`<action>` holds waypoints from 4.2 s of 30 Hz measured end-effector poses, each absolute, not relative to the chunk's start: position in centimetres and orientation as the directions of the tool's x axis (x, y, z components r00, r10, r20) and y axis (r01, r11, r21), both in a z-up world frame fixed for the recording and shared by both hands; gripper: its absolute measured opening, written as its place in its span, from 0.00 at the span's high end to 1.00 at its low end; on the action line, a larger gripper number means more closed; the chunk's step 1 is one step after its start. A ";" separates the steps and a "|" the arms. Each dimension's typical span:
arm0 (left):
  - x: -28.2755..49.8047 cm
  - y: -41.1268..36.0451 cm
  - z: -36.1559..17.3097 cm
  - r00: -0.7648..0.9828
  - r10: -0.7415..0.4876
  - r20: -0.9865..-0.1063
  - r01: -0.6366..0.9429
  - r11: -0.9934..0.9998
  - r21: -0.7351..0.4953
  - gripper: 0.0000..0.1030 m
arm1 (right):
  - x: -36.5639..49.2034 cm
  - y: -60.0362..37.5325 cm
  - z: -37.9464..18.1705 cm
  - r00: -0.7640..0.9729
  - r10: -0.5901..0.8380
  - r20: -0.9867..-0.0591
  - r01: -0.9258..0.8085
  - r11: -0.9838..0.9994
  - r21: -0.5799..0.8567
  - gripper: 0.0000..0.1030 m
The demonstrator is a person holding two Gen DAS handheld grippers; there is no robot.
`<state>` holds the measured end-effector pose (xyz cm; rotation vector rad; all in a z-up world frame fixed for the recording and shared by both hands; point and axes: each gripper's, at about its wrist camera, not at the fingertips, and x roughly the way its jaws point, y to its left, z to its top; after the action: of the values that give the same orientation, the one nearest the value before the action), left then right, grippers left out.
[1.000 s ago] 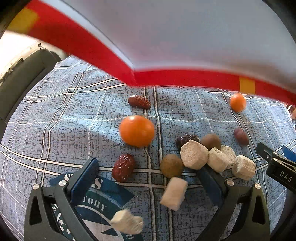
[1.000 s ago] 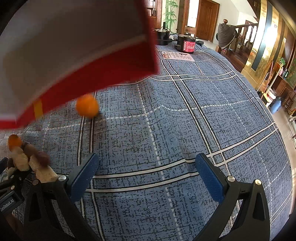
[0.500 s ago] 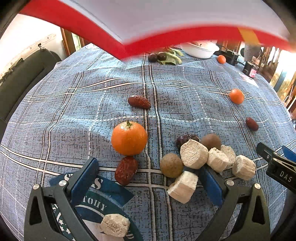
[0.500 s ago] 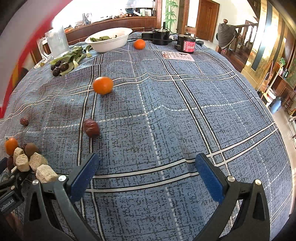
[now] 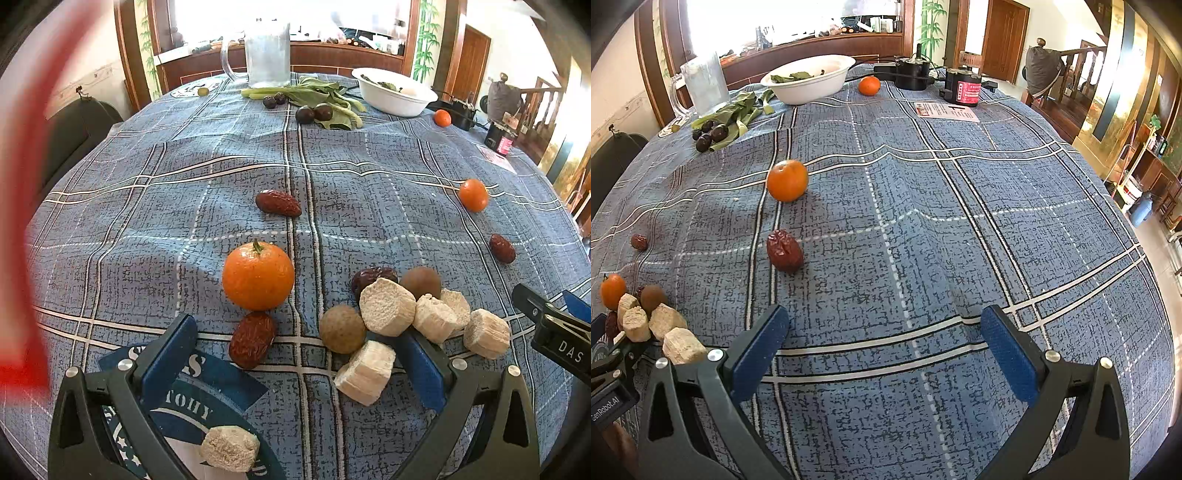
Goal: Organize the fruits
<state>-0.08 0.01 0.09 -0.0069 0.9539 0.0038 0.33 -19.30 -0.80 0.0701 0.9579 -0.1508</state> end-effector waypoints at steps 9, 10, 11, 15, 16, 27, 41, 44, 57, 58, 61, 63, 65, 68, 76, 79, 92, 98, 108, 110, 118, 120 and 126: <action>-0.1 0.0 0.1 0.579 0.000 -0.816 -0.006 1.000 -0.004 0.01 | 0.3 -19.3 -0.8 0.566 -0.097 -0.819 0.159 0.987 -0.007 0.00; -0.1 0.0 0.1 0.579 0.000 -0.816 -0.006 1.000 -0.004 0.01 | 0.3 -19.3 -0.8 0.566 -0.097 -0.819 0.159 0.987 -0.007 0.00; -0.1 0.0 0.1 0.578 0.000 -0.816 -0.006 1.000 -0.004 0.01 | 0.3 -19.3 -0.8 0.566 -0.097 -0.819 0.159 0.987 -0.007 0.00; -0.2 -0.1 0.0 0.580 0.000 -0.815 -0.006 1.000 -0.004 0.01 | 0.3 -19.3 -0.8 0.566 -0.097 -0.819 0.159 0.987 -0.007 0.00; -0.2 -0.1 0.0 0.579 0.000 -0.815 -0.006 1.000 -0.004 0.01 | 0.3 -19.3 -0.8 0.566 -0.097 -0.819 0.159 0.987 -0.007 0.00; -0.2 -0.1 0.0 0.579 0.000 -0.815 -0.006 1.000 -0.004 0.01 | 0.3 -19.3 -0.8 0.566 -0.097 -0.819 0.159 0.987 -0.007 0.00; -0.2 -0.1 0.0 0.579 0.000 -0.815 -0.006 1.000 -0.004 0.01 | 0.3 -19.3 -0.8 0.566 -0.097 -0.819 0.159 0.987 -0.007 0.00; -0.2 -0.1 0.0 0.579 0.000 -0.815 -0.006 1.000 -0.004 0.01 | 0.3 -19.3 -0.8 0.566 -0.097 -0.819 0.159 0.987 -0.007 0.00; -0.2 -0.1 0.0 0.579 0.000 -0.815 -0.006 1.000 -0.004 0.01 | 0.3 -19.3 -0.8 0.566 -0.097 -0.819 0.159 0.987 -0.007 0.00; -0.3 -0.1 0.0 0.579 0.000 -0.815 -0.006 1.000 -0.004 0.01 | 0.3 -19.4 -0.8 0.566 -0.097 -0.819 0.159 0.987 -0.007 0.00; -0.3 -0.1 0.0 0.579 0.000 -0.816 -0.006 1.000 -0.004 0.01 | 0.3 -19.4 -0.8 0.566 -0.097 -0.819 0.159 0.987 -0.007 0.00; -0.2 -0.1 0.0 0.579 0.000 -0.815 -0.006 1.000 -0.004 0.01 | 0.3 -19.4 -0.8 0.566 -0.097 -0.819 0.159 0.987 -0.007 0.00; -0.2 -0.2 -0.1 0.578 0.000 -0.816 -0.006 1.000 -0.004 0.01 | 0.3 -19.4 -0.8 0.566 -0.097 -0.819 0.159 0.987 -0.007 0.00; -0.2 -0.2 -0.1 0.578 0.000 -0.816 -0.006 1.000 -0.004 0.01 | 0.3 -19.3 -0.8 0.566 -0.097 -0.819 0.159 0.987 -0.007 0.00; -0.2 -0.2 -0.1 0.578 0.000 -0.816 -0.006 1.000 -0.004 0.01 | 0.3 -19.3 -0.8 0.566 -0.097 -0.819 0.159 0.987 -0.007 0.00; -0.2 -0.2 -0.1 0.578 0.000 -0.816 -0.006 1.000 -0.005 0.01 | 0.3 -19.3 -0.8 0.566 -0.097 -0.819 0.159 0.987 -0.007 0.00; -1.1 1.1 2.0 0.577 -0.009 -0.817 -0.023 0.999 -0.028 0.01 | 0.5 -18.7 -0.2 0.529 -0.054 -0.847 0.130 0.991 0.018 0.00; -6.2 1.7 7.4 0.730 0.097 -0.676 -0.071 0.995 0.066 0.01 | -6.0 -16.7 5.3 0.741 0.015 -0.672 0.002 1.000 0.024 0.00; -10.9 3.0 10.5 0.777 0.154 -0.611 -0.127 0.988 0.089 0.01 | -13.1 -13.2 10.4 0.869 0.094 -0.486 -0.121 0.992 -0.026 0.00; -11.9 3.1 10.8 0.792 0.191 -0.580 -0.158 0.982 0.108 0.01 | -13.8 -12.5 10.4 0.879 0.098 -0.466 -0.143 0.988 -0.062 0.00; -13.5 5.6 8.7 0.773 0.148 -0.616 -0.118 0.989 0.090 0.01 | -16.4 -11.5 9.2 0.898 0.169 -0.406 -0.250 0.956 -0.154 0.00; -13.3 6.3 7.9 0.740 0.159 -0.653 -0.123 0.987 0.102 0.01 | -15.6 -11.1 8.4 0.859 0.212 -0.466 -0.324 0.930 -0.174 0.00; -12.0 6.3 6.1 0.655 0.127 -0.745 -0.081 0.992 0.098 0.01 | -10.8 -10.4 4.6 0.675 0.239 -0.698 -0.425 0.899 -0.104 0.00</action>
<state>-12.01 6.29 6.05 0.0580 0.8485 0.1184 -10.79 -10.42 4.55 -0.2683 0.7411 0.3783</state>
